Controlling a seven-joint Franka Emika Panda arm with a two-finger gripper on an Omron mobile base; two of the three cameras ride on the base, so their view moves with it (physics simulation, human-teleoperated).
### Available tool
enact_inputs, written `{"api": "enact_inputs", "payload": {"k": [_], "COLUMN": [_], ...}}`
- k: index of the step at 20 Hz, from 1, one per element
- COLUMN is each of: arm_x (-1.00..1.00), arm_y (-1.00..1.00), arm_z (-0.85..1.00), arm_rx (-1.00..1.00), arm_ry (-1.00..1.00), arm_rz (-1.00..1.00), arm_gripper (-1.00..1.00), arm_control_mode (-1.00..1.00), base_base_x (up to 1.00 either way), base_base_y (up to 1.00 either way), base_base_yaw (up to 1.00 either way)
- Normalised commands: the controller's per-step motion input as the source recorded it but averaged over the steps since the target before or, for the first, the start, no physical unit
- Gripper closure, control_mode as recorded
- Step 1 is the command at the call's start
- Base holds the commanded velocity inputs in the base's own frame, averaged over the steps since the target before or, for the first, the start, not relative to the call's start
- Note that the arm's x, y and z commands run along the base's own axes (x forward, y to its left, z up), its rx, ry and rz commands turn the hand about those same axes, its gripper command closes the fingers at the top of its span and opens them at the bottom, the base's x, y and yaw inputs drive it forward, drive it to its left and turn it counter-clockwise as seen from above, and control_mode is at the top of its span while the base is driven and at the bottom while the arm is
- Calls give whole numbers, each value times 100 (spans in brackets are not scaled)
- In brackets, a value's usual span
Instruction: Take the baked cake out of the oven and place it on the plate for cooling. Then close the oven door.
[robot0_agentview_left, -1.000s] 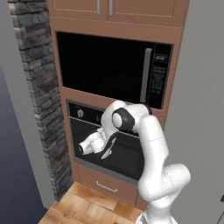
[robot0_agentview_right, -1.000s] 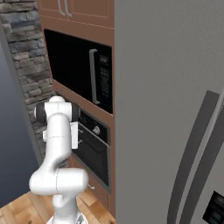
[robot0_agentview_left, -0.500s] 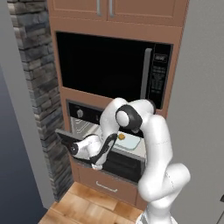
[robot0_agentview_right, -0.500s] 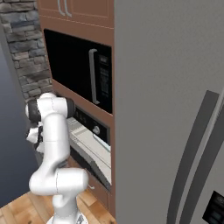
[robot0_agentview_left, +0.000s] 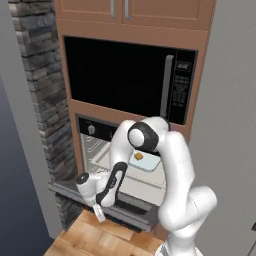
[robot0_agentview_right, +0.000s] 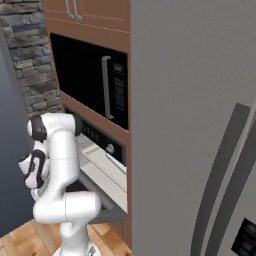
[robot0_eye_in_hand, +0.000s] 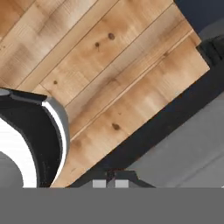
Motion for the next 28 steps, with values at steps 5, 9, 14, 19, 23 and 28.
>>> {"api": "enact_inputs", "payload": {"k": [5, 9, 14, 19, 23, 28], "arm_x": [-26, 4, 53, 91, 100, 100], "arm_y": [8, -24, -75, -65, -38, -22], "arm_z": [46, 100, 42, -9, -65, -38], "arm_rx": [5, 0, -5, -21, -17, -16], "arm_ry": [4, -18, -13, -10, 22, 18], "arm_rz": [15, 13, 23, 9, 3, 11], "arm_gripper": [-100, -100, -100, -100, -100, -100], "arm_control_mode": [-100, -100, -100, -100, -100, -100], "base_base_x": [0, 0, 0, 0, 0, 0], "base_base_y": [0, 0, 0, 0, 0, 0], "base_base_yaw": [0, 0, 0, 0, 0, 0]}}
